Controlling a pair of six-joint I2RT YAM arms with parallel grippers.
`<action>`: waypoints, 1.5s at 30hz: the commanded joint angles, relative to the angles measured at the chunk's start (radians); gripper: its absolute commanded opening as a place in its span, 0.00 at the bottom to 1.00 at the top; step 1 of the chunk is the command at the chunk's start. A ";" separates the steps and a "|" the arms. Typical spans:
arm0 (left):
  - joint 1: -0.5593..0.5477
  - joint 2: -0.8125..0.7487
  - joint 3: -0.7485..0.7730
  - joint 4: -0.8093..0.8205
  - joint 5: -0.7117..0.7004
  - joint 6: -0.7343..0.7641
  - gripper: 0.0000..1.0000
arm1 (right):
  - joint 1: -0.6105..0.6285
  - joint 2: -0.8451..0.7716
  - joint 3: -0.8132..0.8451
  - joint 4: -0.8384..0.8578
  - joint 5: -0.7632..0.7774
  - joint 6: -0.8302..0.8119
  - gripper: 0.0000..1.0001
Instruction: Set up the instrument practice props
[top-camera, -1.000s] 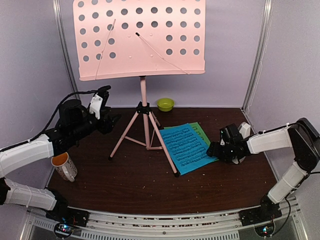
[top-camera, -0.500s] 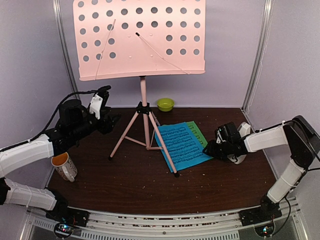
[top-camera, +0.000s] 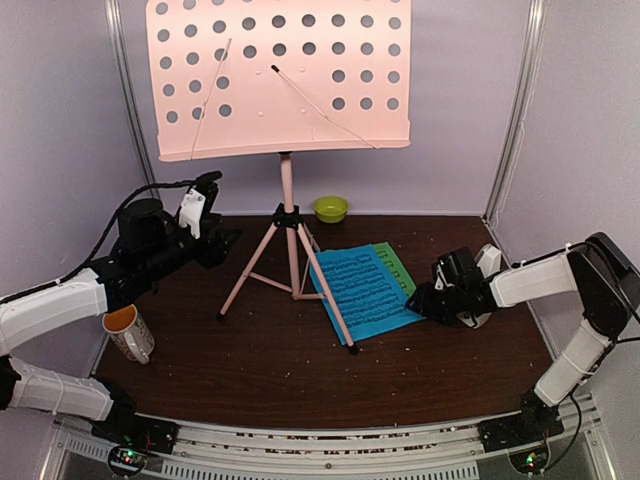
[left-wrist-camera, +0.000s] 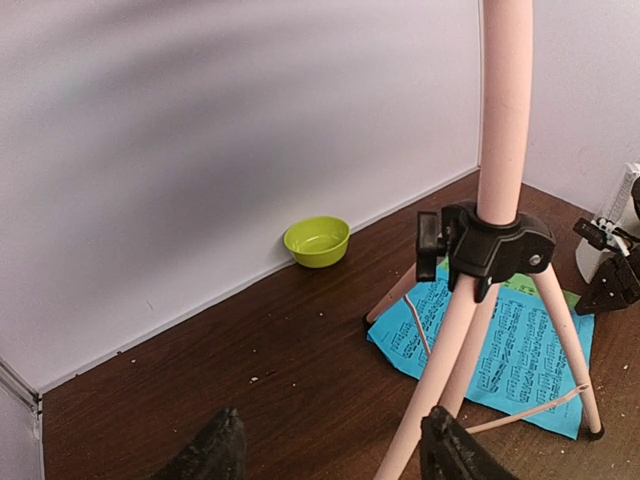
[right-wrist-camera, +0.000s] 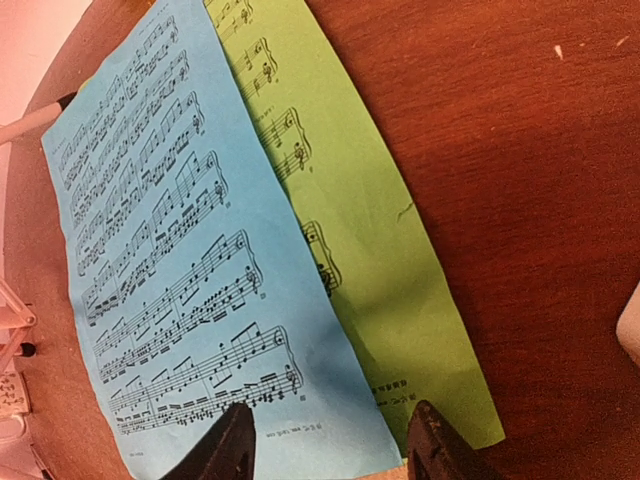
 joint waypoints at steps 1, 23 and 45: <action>0.005 -0.014 0.007 0.034 0.007 0.004 0.62 | -0.017 -0.012 -0.022 -0.014 0.033 -0.013 0.54; 0.006 -0.022 -0.011 0.056 0.001 0.008 0.62 | -0.018 0.078 -0.084 0.329 -0.301 0.193 0.34; 0.006 -0.026 -0.021 0.071 0.002 0.005 0.62 | 0.054 0.164 -0.177 0.599 -0.379 0.396 0.28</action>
